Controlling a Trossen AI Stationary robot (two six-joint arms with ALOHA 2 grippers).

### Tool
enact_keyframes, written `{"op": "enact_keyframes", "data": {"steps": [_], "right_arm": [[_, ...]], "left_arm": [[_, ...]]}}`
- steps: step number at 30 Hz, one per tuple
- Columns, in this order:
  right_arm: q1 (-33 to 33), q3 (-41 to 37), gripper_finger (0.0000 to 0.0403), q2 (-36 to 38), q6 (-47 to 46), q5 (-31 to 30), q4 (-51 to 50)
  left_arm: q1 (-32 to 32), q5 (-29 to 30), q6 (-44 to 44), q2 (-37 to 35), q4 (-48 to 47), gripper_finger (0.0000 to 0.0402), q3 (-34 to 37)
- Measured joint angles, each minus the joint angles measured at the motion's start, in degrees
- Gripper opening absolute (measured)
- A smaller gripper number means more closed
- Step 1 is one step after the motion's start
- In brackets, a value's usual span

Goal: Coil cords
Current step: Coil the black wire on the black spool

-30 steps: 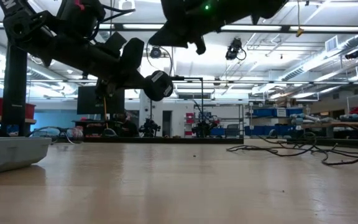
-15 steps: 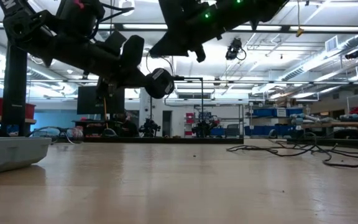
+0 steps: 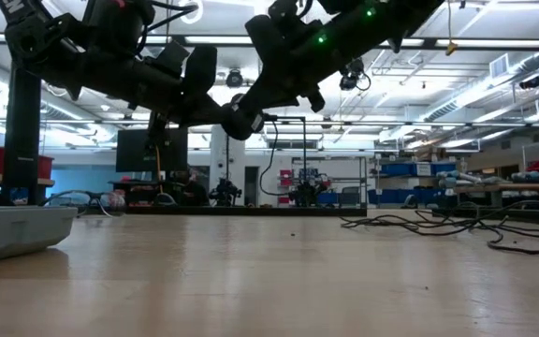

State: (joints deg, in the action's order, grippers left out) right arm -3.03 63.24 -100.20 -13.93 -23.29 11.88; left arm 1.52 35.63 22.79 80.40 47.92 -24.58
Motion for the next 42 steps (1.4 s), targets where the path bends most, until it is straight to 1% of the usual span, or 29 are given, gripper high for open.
{"op": "enact_keyframes", "data": {"steps": [3, 12, 15, 17, 20, 24, 30, 35, 39, 42], "right_arm": [[0.0, 0.0, 0.0, 0.0, -0.04, -0.02, -1.2], [0.02, -0.04, 0.0, -0.04, -5.36, -1.67, -11.0], [0.02, -0.04, 0.0, -0.04, -6.02, -5.39, -13.82], [0.03, -0.04, 0.0, -0.04, -6.03, -7.51, -14.59], [0.49, -0.04, 0.0002, -0.04, -5.9, -8.5, -14.82], [1.32, -0.04, 0.0004, 0.46, -5.73, -8.61, -15.29], [1.7, -0.04, 0.0004, 2.7, -5.43, -8.63, -15.58], [2.18, -0.04, 0.0004, 3.45, -5.3, -8.53, -14.34], [2.38, -0.04, 0.0004, 3.45, -3.93, -5.62, -10.3], [2.36, -0.04, 0.0004, 3.45, -3.28, -3.76, -7.28]], "left_arm": [[0.0, -0.89, 0.26, 0.0, 0.36, 0.0, 0.0], [0.0, -3.55, 0.31, 0.0, 2.49, 0.0, 0.0], [0.0, -4.41, -0.32, 0.0, 2.43, 0.0, 0.0], [0.0, -6.11, -1.5, 0.0, 2.02, 0.0, 0.0], [0.0, -8.32, -2.2, 0.0, 0.74, 0.0, 0.0], [-0.02, -8.76, -4.23, 0.0, -2.74, 0.0, 0.0], [-0.02, -8.89, -4.71, 0.0, -7.94, 0.0, 0.0], [-0.01, -10.71, -6.64, 0.0, -9.16, 0.0, -0.02], [0.0, -11.05, -7.35, -0.02, -9.16, 0.0, -0.04], [-0.01, -9.62, -7.35, -0.07, -9.57, 0.0, -0.07]]}}
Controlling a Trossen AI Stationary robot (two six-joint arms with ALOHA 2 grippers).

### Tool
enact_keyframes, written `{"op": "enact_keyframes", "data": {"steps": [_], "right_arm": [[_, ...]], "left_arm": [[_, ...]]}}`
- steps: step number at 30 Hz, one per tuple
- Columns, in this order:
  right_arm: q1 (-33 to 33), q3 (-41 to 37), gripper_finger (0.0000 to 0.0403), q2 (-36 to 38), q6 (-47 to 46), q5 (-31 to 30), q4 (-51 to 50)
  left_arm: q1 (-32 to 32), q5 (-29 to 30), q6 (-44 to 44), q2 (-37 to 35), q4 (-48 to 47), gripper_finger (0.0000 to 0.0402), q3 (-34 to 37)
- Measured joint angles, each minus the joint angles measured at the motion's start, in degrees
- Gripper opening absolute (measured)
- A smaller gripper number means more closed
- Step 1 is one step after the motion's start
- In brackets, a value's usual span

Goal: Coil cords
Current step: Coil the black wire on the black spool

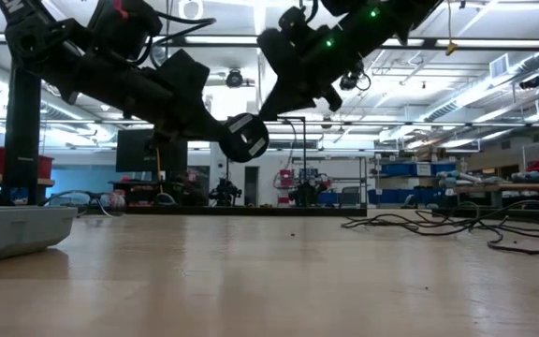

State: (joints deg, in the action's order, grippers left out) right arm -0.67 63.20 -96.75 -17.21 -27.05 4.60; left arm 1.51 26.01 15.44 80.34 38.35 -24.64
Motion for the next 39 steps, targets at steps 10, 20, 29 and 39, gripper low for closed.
{"op": "enact_keyframes", "data": {"steps": [10, 20, 29, 39], "right_arm": [[0.13, -0.02, 0.0005, -0.64, 1.13, 2.44, 7.31], [0.11, 0.04, 0.0005, -2.51, 0.9, 4.3, 10.71], [-0.04, 0.04, 0.0006, -2.51, 0.72, 5.93, 11.87], [-0.54, 0.04, 0.0044, -2.06, 1.59, 6.78, 11.35]], "left_arm": [[-0.05, 4.25, 2.06, -0.04, 0.14, 0.0, -0.07], [-0.04, 5.67, 4.34, 0.07, 2.99, 0.0, 0.11], [-0.03, 5.6, 4.72, 0.09, 6.92, 0.0, 0.11], [0.01, 5.89, 4.52, 0.09, 4.69, 0.0, 0.11]]}}
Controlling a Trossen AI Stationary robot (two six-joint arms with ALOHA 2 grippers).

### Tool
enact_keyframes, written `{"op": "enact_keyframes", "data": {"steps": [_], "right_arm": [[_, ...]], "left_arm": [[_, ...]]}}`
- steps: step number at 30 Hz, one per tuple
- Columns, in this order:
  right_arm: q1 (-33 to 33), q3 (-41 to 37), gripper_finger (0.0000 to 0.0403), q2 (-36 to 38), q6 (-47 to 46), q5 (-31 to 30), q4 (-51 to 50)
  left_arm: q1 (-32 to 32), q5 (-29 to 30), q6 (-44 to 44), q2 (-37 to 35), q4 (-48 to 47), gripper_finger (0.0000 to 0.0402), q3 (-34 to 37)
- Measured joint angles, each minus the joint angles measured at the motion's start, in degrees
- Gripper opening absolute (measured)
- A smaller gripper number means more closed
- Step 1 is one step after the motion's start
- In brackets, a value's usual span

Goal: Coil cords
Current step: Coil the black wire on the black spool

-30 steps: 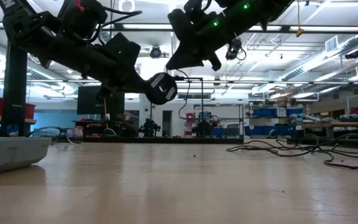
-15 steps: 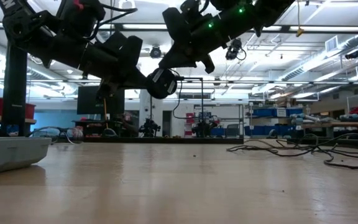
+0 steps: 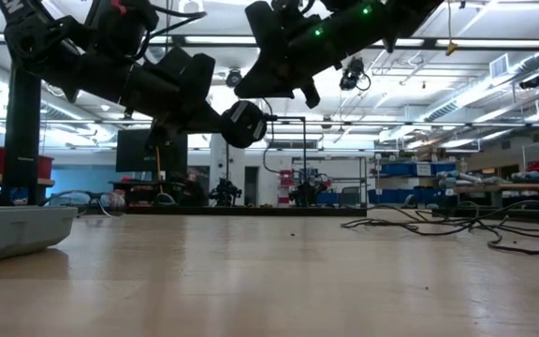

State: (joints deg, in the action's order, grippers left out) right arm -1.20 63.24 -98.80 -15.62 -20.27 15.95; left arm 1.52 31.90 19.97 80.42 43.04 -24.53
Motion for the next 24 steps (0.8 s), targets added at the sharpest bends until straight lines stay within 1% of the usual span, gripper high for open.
{"op": "enact_keyframes", "data": {"steps": [6, 16, 18, 24], "right_arm": [[-1.2, 0.0, 0.0059, 0.84, 1.27, -0.25, -0.58], [-4.85, 0.0, 0.0059, 2.85, 2.34, -1.02, -8.87], [-5.57, -0.02, 0.0059, 3.13, 1.95, -3.49, -11.35], [-10.15, -0.02, 0.0059, 7.61, -0.52, -15.77, -21.28]], "left_arm": [[0.02, 0.88, -0.04, -0.02, -1.34, 0.0, 0.0], [0.02, 1.4, -0.2, 0.0, -1.96, 0.0, 0.0], [0.02, 1.42, -0.21, -0.02, -2.0, 0.0, 0.0], [0.0, 1.4, -0.22, -0.02, -3.1, 0.0, 0.0]]}}
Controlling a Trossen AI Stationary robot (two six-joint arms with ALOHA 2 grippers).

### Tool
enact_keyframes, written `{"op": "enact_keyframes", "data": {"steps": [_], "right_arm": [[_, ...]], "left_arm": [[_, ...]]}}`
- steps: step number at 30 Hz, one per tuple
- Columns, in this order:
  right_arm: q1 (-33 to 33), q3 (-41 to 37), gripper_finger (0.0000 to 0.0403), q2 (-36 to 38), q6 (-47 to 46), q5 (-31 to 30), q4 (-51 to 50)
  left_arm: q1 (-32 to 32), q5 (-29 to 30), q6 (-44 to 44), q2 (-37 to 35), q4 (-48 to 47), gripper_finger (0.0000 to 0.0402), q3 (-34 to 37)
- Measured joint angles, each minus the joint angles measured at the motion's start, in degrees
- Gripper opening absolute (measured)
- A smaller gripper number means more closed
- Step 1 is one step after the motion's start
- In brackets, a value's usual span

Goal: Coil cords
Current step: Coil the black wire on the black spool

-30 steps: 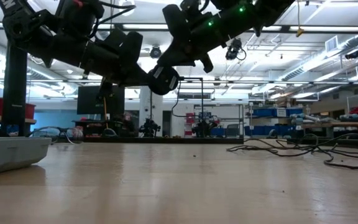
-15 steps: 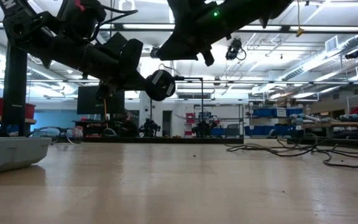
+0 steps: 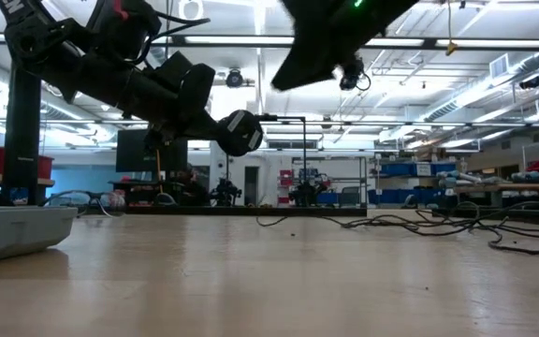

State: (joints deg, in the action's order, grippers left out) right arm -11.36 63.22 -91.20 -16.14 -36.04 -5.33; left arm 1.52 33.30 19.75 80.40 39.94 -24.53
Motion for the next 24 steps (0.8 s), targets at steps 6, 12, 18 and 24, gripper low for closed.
{"op": "enact_keyframes", "data": {"steps": [6, 12, 18, 24], "right_arm": [[-4.27, -2.76, 0.0058, 2.91, -3.93, -14.48, -4.08], [-2.96, -15.88, 0.006, 1.84, -14.85, -13.56, 11.1], [3.17, -28.09, 0.0064, 1.58, -15.6, 4.13, 36.02], [8.74, -27.48, 0.0081, 1.36, -2.63, 13.24, 36.26]], "left_arm": [[0.0, 0.0, 0.0, 0.0, 0.26, 0.0, 0.0], [0.0, 0.0, 0.0, 0.0, 0.24, 0.0, 0.02], [0.0, -0.08, 0.0, 0.0, -0.03, 0.0, 0.01], [0.0, -0.09, 0.0, 0.0, -0.24, 0.0, 0.02]]}}
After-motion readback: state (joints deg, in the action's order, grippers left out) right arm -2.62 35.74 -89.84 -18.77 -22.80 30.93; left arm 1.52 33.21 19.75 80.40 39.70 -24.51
